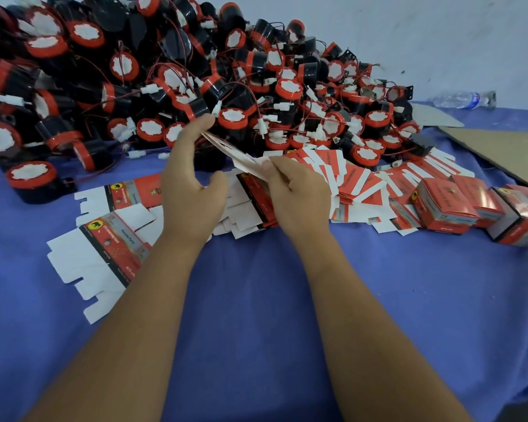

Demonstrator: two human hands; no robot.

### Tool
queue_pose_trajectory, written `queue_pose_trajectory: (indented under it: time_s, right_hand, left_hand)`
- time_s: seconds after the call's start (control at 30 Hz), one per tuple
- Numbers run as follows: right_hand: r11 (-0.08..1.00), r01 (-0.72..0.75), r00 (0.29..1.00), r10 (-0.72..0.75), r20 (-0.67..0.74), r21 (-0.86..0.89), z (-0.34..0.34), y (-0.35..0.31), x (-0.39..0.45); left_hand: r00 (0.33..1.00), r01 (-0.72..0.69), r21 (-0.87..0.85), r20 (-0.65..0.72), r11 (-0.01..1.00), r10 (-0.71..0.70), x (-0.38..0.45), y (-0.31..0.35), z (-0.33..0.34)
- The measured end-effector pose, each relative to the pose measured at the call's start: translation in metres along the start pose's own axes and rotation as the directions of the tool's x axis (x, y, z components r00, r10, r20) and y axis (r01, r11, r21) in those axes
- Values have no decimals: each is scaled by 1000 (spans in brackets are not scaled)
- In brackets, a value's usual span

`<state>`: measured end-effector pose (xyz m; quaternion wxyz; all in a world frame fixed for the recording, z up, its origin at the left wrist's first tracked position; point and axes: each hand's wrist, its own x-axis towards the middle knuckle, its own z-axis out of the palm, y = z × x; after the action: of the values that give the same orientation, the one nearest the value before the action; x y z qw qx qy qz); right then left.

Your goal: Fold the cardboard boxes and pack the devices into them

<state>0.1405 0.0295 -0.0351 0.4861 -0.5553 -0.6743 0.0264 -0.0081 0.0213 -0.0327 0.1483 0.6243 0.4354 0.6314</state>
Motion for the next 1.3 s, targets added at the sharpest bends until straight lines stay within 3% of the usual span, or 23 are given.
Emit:
queue_pose_trajectory:
  time_s: [0.1, 0.17, 0.3, 0.4, 0.57, 0.7, 0.83, 0.93, 1.07, 1.3]
  right_hand:
    - [985, -146, 984, 155, -91, 94, -1, 1, 2]
    - [939, -233, 949, 277, -153, 254, -3, 0, 5]
    - [837, -275, 889, 408, -205, 474, -7, -1, 9]
    - [840, -253, 904, 381, -191, 480, -8, -2, 9]
    - [829, -185, 941, 304, -148, 527, -9, -10, 8]
    - [670, -173, 966, 257, -7, 722, -16, -13, 5]
    - [742, -209, 978, 154, 142, 637, -13, -17, 3]
    - [754, -222, 975, 186, 123, 618, -14, -18, 3]
    - [692, -266, 964, 181, 196, 671, -14, -16, 4]
    - [791, -223, 973, 146, 179, 569, -4, -18, 4]
  left_hand:
    - [982, -163, 120, 116, 979, 149, 2, 0, 1]
    - [955, -251, 130, 197, 959, 223, 0, 2, 4]
    - [934, -270, 151, 280, 951, 221, -4, 3, 12]
    - [959, -224, 173, 217, 959, 184, -1, 1, 11]
    - [979, -115, 18, 173, 993, 110, -2, 2, 10]
    - [990, -103, -34, 96, 994, 106, 1, 0, 7]
    - [996, -50, -152, 69, 987, 61, 2, 7, 4]
    - [994, 10, -251, 108, 968, 18, 3, 8, 3]
    - [989, 49, -260, 145, 964, -12, 1, 9, 5]
    - [984, 136, -253, 144, 958, -102, 0, 8, 11]
